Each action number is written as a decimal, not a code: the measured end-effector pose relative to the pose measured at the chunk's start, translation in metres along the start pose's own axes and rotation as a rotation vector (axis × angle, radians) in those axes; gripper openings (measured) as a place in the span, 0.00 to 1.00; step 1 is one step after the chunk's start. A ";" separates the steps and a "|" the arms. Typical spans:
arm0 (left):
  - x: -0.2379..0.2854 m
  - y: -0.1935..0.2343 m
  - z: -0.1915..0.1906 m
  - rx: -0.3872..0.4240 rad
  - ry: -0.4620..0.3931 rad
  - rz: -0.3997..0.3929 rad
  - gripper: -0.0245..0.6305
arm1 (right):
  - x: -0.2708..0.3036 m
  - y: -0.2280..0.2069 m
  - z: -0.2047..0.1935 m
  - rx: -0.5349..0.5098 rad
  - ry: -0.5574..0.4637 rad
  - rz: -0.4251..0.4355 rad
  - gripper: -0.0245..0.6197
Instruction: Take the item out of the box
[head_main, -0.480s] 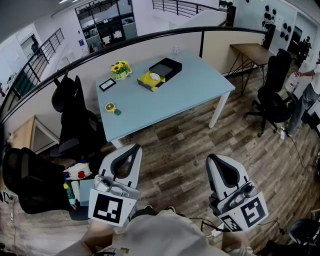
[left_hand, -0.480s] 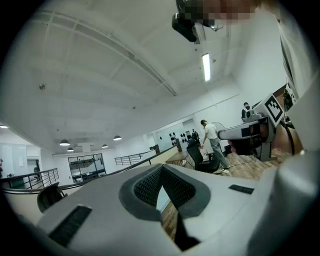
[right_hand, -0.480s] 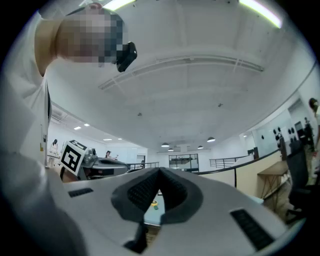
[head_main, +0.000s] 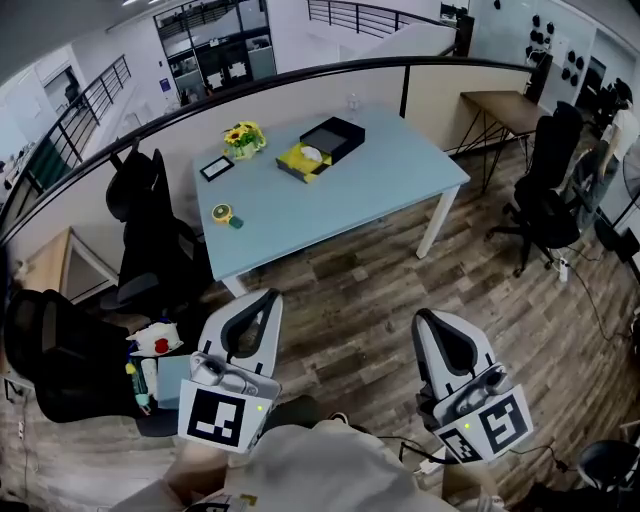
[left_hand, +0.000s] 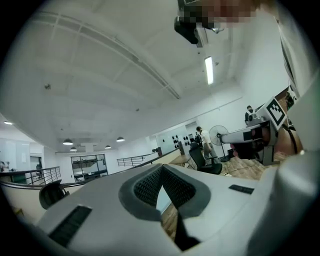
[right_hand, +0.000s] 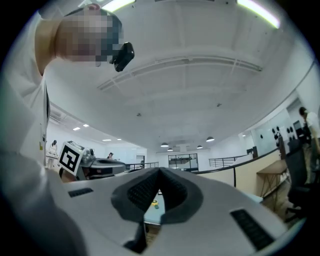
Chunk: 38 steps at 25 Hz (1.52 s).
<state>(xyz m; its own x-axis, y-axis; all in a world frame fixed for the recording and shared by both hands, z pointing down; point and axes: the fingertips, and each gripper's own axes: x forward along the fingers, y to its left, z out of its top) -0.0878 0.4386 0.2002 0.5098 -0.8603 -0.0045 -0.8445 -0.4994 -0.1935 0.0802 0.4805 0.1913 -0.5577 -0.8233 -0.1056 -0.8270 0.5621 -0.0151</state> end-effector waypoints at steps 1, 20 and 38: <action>-0.002 0.003 0.000 -0.006 -0.002 0.015 0.04 | 0.000 0.001 -0.002 -0.001 0.008 0.003 0.04; 0.061 0.055 -0.025 -0.023 -0.002 0.012 0.62 | 0.061 -0.034 -0.025 0.046 0.037 -0.008 0.04; 0.237 0.195 -0.077 -0.038 0.064 -0.030 0.62 | 0.268 -0.120 -0.061 -0.034 0.102 -0.016 0.04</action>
<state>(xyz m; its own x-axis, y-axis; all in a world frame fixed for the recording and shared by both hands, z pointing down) -0.1439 0.1296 0.2373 0.5242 -0.8492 0.0639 -0.8353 -0.5273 -0.1556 0.0256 0.1873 0.2258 -0.5470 -0.8371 -0.0035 -0.8370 0.5469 0.0179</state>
